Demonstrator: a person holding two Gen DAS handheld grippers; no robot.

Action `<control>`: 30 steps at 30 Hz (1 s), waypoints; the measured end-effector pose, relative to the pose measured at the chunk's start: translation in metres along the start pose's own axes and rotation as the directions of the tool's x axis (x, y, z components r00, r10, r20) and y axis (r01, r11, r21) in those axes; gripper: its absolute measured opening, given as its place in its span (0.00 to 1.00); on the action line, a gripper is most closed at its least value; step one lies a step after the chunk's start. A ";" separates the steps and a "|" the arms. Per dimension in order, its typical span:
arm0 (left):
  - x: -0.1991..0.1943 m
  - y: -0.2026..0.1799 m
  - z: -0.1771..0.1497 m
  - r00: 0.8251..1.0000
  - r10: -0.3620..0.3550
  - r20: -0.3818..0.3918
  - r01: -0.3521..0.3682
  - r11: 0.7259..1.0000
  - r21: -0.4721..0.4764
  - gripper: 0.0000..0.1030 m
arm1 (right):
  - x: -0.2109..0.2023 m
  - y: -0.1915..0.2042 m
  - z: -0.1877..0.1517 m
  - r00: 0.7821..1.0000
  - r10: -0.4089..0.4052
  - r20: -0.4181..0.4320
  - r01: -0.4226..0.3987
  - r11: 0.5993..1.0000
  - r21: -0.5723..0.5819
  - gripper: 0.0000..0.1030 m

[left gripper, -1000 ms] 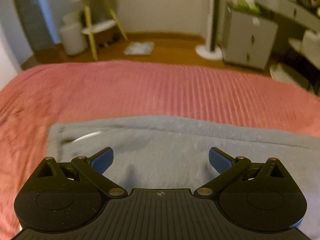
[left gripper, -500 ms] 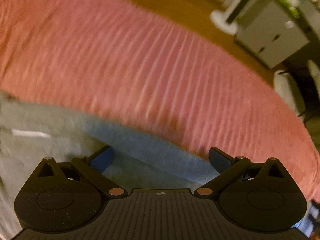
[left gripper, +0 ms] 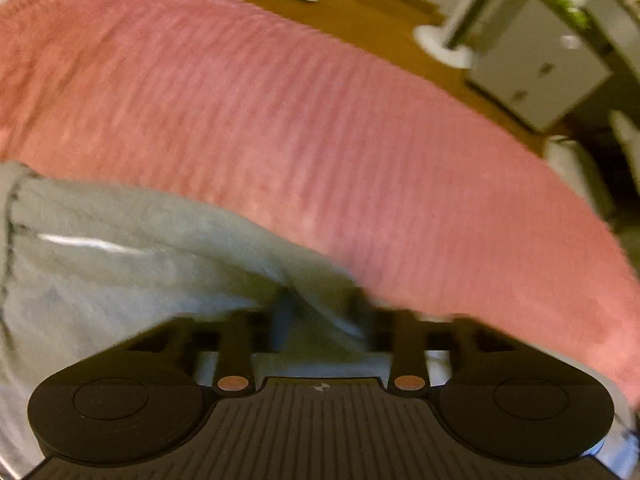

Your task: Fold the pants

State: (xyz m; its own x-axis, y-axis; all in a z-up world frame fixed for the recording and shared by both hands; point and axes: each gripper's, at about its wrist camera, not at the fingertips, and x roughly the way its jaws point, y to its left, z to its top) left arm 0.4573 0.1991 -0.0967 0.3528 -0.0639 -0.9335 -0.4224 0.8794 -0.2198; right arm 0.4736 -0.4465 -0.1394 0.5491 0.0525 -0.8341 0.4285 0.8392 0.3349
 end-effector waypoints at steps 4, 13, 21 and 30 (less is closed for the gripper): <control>-0.033 0.013 -0.030 0.998 -0.051 0.049 0.049 0.998 0.046 0.10 | -0.033 -0.017 -0.018 0.997 0.073 0.025 -0.073 0.997 0.017 0.08; -0.153 0.123 -0.170 0.947 -0.268 0.179 0.250 0.961 0.118 0.01 | -0.169 -0.102 -0.100 0.939 0.312 0.145 -0.326 0.941 0.086 0.07; -0.156 0.221 -0.275 0.969 -0.173 0.177 0.165 0.984 0.061 0.09 | -0.223 -0.159 -0.237 0.993 0.101 0.067 -0.102 0.995 0.012 0.03; -0.157 0.148 -0.180 0.911 -0.145 0.386 0.127 0.989 0.072 0.93 | -0.215 -0.120 -0.257 0.973 -0.053 0.225 0.073 0.994 -0.082 0.54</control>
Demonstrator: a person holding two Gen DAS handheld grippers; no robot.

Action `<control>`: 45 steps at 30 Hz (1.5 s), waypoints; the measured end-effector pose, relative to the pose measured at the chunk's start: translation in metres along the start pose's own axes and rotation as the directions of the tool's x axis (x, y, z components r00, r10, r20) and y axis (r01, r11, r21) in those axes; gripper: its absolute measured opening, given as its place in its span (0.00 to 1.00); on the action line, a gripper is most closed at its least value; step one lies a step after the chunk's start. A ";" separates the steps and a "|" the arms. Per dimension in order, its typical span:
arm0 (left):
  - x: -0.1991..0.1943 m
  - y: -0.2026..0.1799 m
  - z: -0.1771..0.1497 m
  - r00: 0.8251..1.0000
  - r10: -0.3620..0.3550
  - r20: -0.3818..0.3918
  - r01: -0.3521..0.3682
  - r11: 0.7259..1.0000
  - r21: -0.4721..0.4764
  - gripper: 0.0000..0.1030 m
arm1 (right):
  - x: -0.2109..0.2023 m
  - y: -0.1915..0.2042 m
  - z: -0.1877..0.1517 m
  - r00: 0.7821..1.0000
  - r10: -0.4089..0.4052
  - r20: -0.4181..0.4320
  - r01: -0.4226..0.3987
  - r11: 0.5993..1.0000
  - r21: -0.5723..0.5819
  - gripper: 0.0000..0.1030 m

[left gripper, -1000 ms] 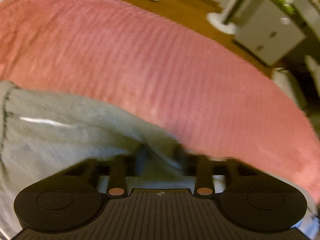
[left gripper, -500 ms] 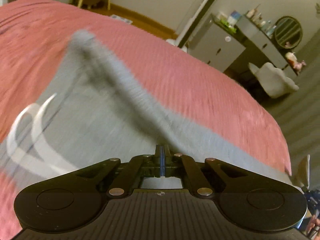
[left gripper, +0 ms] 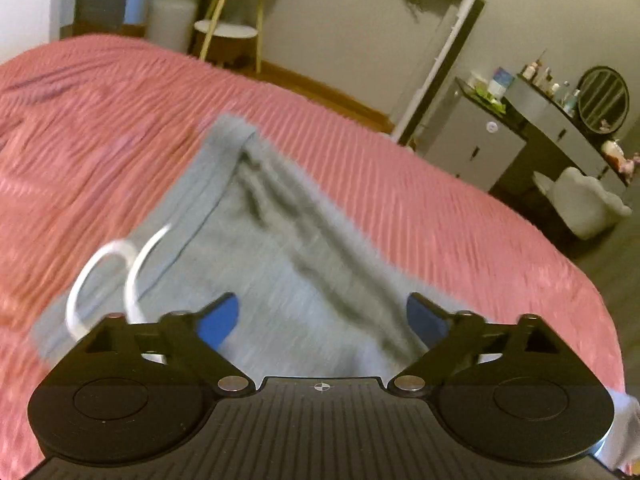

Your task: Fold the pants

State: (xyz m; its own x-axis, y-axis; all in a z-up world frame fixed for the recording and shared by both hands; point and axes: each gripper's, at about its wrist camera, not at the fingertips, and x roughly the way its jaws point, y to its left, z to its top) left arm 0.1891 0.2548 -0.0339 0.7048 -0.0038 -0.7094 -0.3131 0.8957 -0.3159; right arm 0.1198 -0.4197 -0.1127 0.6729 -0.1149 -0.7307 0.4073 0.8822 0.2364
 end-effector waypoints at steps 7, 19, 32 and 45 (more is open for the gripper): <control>0.051 -0.028 0.022 0.997 0.063 -0.046 -0.062 0.998 0.023 0.92 | 0.022 0.036 0.025 0.946 -0.208 0.250 0.252 0.954 -0.162 0.83; 0.109 -0.043 0.033 0.986 0.069 -0.150 -0.075 0.997 -0.034 0.70 | 0.060 -0.014 0.020 0.982 -0.181 0.058 0.177 0.982 0.059 0.83; 0.121 -0.020 0.031 0.968 0.125 -0.216 -0.150 0.983 -0.102 0.13 | 0.038 -0.052 0.017 1.000 0.030 -0.007 -0.025 0.931 0.365 0.82; 0.055 -0.006 0.022 0.986 0.036 -0.162 -0.056 0.991 -0.121 0.12 | 0.064 -0.073 0.017 0.988 0.146 0.041 -0.143 0.812 0.566 0.08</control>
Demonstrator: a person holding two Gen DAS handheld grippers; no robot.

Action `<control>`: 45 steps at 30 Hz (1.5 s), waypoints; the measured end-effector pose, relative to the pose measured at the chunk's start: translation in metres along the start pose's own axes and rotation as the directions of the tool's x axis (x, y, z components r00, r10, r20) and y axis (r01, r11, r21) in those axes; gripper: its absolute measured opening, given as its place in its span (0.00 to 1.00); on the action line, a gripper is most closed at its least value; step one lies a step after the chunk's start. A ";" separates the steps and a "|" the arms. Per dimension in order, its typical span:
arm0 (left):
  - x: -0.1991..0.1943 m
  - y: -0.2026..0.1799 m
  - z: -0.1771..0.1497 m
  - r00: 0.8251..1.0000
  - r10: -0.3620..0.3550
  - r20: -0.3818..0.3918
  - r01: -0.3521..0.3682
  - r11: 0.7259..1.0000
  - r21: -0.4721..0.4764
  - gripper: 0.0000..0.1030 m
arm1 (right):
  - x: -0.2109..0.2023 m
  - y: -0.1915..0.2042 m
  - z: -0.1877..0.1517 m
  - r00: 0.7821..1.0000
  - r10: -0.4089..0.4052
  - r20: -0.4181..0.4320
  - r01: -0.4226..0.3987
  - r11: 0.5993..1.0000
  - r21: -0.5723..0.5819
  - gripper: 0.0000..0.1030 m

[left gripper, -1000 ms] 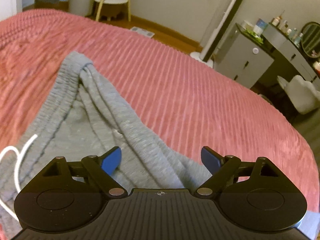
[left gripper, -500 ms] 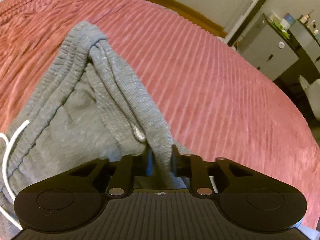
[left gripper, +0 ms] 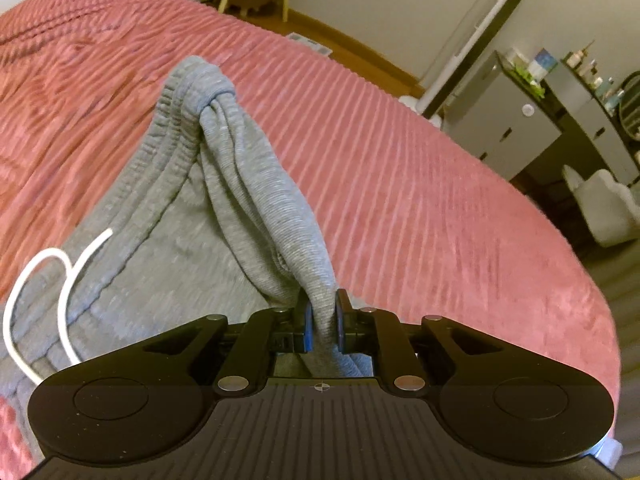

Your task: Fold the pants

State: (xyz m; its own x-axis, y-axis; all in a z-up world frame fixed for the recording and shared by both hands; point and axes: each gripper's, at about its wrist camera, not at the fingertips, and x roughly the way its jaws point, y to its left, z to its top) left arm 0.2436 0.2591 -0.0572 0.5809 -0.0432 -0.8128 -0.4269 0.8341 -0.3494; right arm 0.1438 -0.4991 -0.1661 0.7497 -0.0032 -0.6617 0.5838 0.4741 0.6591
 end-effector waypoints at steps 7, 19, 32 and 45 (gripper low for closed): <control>-0.074 0.015 -0.014 0.992 -0.112 0.066 0.111 0.994 0.026 0.10 | -0.052 0.036 0.020 0.994 0.078 0.070 -0.066 0.985 -0.162 0.05; -0.115 0.101 -0.127 0.989 -0.145 0.007 0.145 0.989 0.022 0.12 | -0.130 -0.008 -0.007 0.982 -0.086 0.167 0.138 0.934 -0.330 0.06; -0.063 0.161 -0.145 0.983 -0.185 -0.002 0.181 0.966 -0.182 0.32 | -0.089 -0.040 -0.036 0.969 -0.222 0.105 0.243 0.928 -0.281 0.16; -0.082 0.153 -0.160 0.998 -0.069 0.003 0.069 0.996 -0.057 0.22 | -0.084 -0.028 -0.047 0.984 -0.161 0.078 0.179 0.909 -0.376 0.70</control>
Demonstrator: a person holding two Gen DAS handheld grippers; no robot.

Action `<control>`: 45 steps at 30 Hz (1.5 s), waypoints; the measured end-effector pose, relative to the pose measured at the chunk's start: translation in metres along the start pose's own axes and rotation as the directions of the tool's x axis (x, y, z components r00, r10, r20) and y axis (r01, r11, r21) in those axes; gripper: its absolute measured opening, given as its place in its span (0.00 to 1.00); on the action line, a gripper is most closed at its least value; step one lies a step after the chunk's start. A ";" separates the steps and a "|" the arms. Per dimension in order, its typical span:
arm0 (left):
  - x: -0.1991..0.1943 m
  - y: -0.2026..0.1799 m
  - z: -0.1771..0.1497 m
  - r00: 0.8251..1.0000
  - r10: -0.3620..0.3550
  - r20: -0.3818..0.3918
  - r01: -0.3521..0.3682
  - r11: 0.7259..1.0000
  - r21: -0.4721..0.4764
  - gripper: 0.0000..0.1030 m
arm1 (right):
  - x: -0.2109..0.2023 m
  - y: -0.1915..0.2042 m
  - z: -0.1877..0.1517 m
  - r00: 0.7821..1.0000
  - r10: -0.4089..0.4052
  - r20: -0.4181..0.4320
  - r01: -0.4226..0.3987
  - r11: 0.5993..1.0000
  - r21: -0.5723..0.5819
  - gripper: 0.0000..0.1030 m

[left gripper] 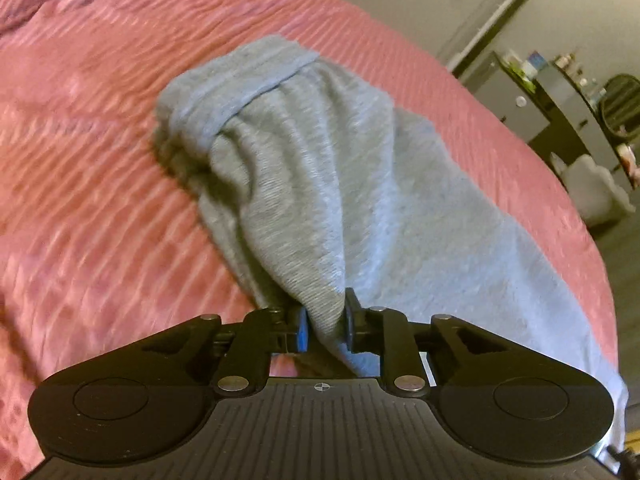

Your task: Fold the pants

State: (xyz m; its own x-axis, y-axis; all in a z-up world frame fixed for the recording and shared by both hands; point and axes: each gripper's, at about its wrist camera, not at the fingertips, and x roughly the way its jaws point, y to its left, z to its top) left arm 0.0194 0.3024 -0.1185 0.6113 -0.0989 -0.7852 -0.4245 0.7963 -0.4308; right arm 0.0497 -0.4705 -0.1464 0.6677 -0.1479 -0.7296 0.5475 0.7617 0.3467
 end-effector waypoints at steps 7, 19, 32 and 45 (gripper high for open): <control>-0.049 0.000 -0.008 0.982 0.116 0.147 -0.102 0.990 -0.097 0.60 | -0.007 0.009 0.000 0.996 -0.094 -0.013 0.093 0.995 -0.039 0.83; 0.010 -0.103 -0.016 0.989 -0.020 0.147 -0.020 0.963 0.268 0.83 | -0.057 0.139 -0.003 0.983 0.150 0.102 -0.126 0.970 -0.207 0.83; 0.046 -0.084 -0.046 0.995 -0.096 0.032 0.073 0.900 0.429 0.92 | 0.084 0.462 -0.074 0.593 0.471 -0.654 -0.753 0.612 -0.242 0.83; 0.045 -0.085 -0.049 0.992 -0.125 0.021 0.102 0.888 0.449 0.96 | 0.149 0.517 -0.110 0.358 0.348 -0.867 -0.751 0.659 -0.045 0.84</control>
State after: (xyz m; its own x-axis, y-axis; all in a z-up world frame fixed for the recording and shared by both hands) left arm 0.0501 0.2013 -0.1391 0.6735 -0.1850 -0.7157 -0.0145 0.9647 -0.2630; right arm 0.3768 -0.0294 -0.1406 -0.0077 0.7591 -0.6509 -0.1633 0.6413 0.7497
